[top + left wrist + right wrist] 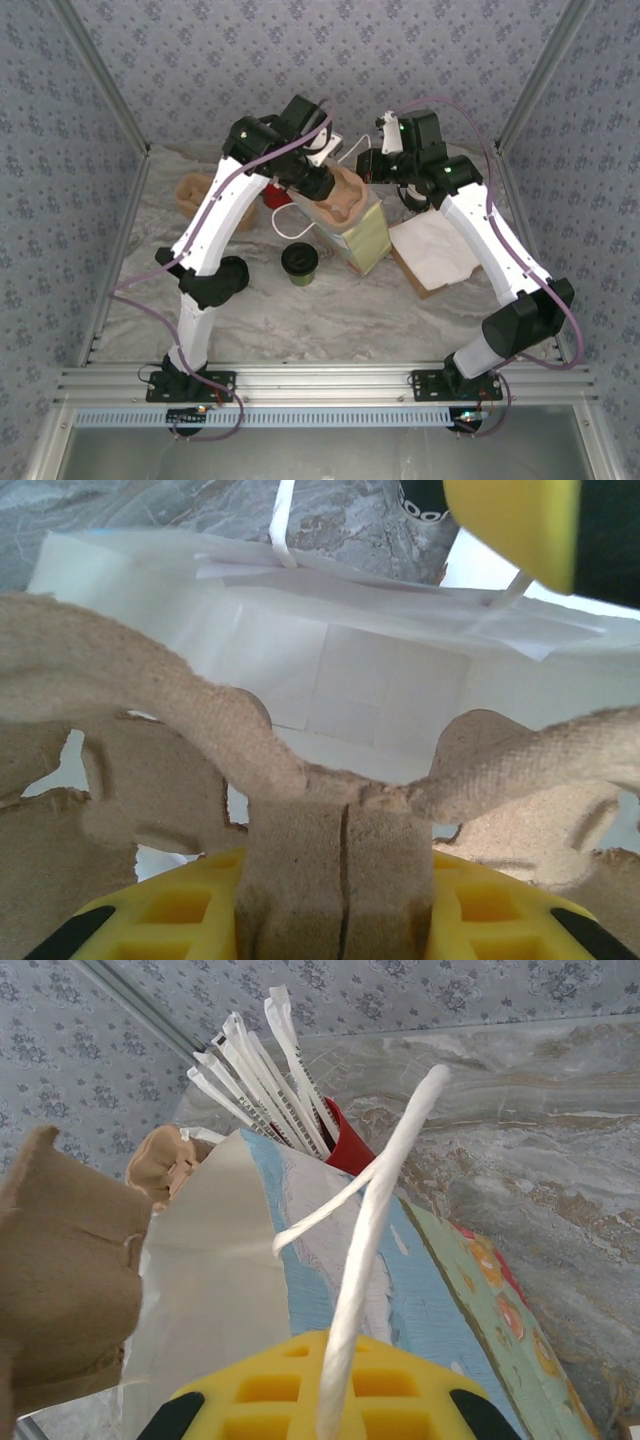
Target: Pack the takeout coffee
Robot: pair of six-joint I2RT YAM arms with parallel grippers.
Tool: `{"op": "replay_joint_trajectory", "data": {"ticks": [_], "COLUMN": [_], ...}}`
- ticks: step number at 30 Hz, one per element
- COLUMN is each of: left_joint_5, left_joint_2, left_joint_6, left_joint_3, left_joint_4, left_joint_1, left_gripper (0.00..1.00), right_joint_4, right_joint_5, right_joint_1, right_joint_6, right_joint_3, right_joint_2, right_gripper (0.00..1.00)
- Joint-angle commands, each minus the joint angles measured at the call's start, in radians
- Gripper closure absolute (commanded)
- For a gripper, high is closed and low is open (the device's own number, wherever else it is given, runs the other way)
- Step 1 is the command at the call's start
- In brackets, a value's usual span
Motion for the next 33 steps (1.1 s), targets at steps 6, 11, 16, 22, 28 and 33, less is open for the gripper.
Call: {"op": "replay_joint_trajectory", "data": {"ticks": [6, 11, 16, 22, 28, 33], "left_joint_5": [0.066, 0.116, 0.095, 0.074, 0.063, 0.075], "left_joint_2": [-0.214, -0.206, -0.182, -0.149, -0.118, -0.099], "left_joint_6": [0.016, 0.022, 0.020, 0.034, 0.079, 0.118], "left_joint_3": [-0.437, -0.486, -0.473, -0.434, -0.432, -0.425], "left_joint_4": [0.261, 0.309, 0.329, 0.337, 0.326, 0.318], "left_joint_1": [0.025, 0.036, 0.037, 0.037, 0.035, 0.027], "left_gripper": [0.66, 0.68, 0.69, 0.69, 0.69, 0.69], "right_joint_4": [0.017, 0.017, 0.017, 0.017, 0.043, 0.060], "right_joint_5": [-0.028, -0.036, -0.050, -0.059, -0.073, -0.092], "right_joint_1": [0.006, 0.007, 0.007, 0.006, -0.009, -0.029], "right_joint_6": [0.027, 0.031, 0.033, 0.043, 0.079, 0.111], "right_joint_3": [0.000, 0.001, -0.001, -0.018, -0.035, -0.049], "right_joint_2": [-0.037, -0.036, -0.035, -0.034, -0.030, -0.026], "right_gripper": [0.99, 0.99, 0.99, 0.99, 0.99, 0.99]}}
